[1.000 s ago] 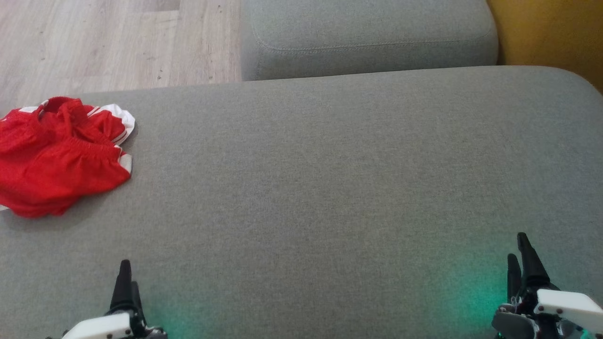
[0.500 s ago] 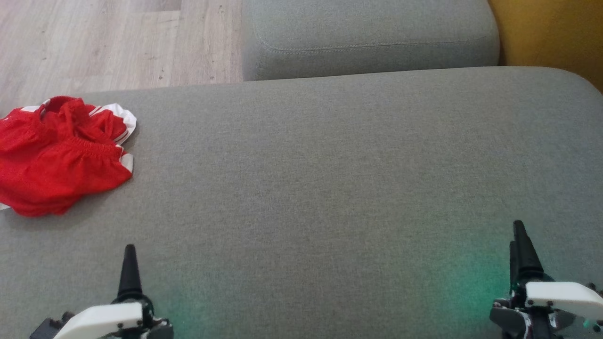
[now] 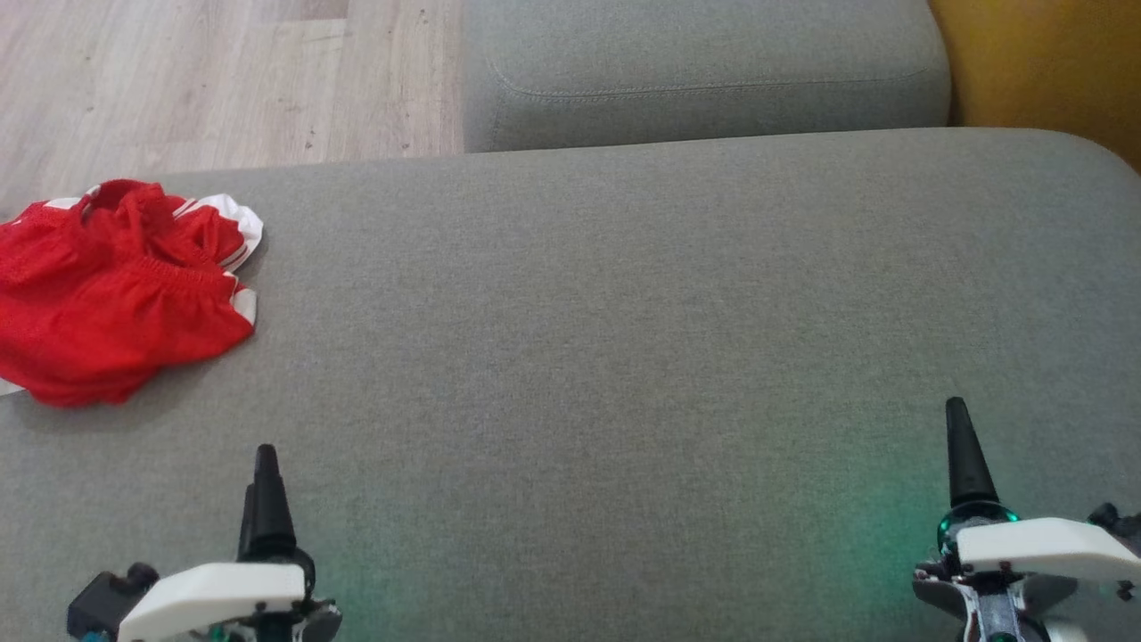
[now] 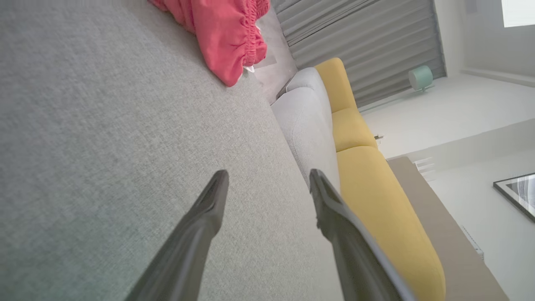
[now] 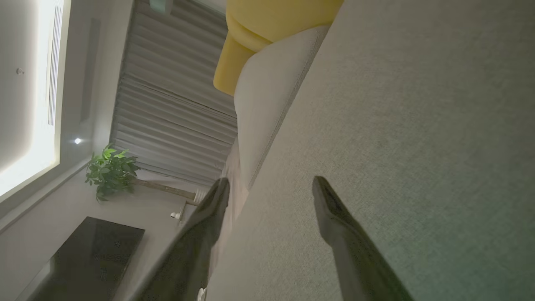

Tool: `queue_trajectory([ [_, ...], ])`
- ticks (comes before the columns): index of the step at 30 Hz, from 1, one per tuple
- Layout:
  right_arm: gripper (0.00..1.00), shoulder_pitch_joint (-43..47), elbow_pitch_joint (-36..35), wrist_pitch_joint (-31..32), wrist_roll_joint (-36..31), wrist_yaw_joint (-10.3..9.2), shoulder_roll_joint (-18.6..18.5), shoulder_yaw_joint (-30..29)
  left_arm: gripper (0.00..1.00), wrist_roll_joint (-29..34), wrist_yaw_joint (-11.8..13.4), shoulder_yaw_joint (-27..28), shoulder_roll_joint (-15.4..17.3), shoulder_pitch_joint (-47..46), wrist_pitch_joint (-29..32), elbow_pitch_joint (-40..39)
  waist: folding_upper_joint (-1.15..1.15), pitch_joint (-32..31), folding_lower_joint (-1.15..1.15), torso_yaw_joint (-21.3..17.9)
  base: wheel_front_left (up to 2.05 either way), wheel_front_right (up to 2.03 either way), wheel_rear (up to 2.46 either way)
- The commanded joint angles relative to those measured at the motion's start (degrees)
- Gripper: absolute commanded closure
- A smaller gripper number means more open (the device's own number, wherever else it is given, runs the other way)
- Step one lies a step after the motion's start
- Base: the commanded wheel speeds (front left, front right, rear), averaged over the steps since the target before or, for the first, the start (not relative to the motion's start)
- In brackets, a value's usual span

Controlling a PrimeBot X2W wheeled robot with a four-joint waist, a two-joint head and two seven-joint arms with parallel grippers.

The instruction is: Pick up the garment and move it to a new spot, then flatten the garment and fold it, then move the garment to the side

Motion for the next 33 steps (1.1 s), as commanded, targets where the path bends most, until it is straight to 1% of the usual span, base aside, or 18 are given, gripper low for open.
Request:
queue_trajectory([
  [1,0.00,-2.14,-2.27,-0.71,-1.99,-0.02,-0.30,0.88,0.00,1.98,0.24,-0.07,0.26,-1.80,-0.55,-2.47,0.00,-0.01,0.00,0.05,0.00,0.00,0.00],
  [7,0.00,-2.11,-1.99,-1.73,-7.21,-0.02,-0.33,1.74,0.00,6.57,0.75,-0.98,0.28,-1.45,-1.57,-2.74,0.00,-0.04,0.00,0.20,0.00,0.00,0.00],
  [8,0.00,-2.11,-1.99,-1.73,-7.21,-0.02,-0.33,1.74,0.00,6.57,0.75,-0.98,0.28,-1.45,-1.57,-2.74,0.00,-0.04,0.00,0.20,0.00,0.00,0.00],
  [26,0.00,-2.17,-1.63,-4.77,-20.94,-0.02,-0.41,5.05,0.00,22.81,1.33,-2.99,0.42,-0.09,-4.64,-1.17,0.00,-0.09,0.00,0.65,0.00,0.00,0.00],
  [33,0.00,-2.13,-1.63,-5.95,-25.57,-0.03,-0.44,6.03,0.00,27.76,1.61,-3.79,0.43,-0.02,-5.82,-0.25,0.00,-0.09,0.00,0.82,0.00,0.00,0.00],
])
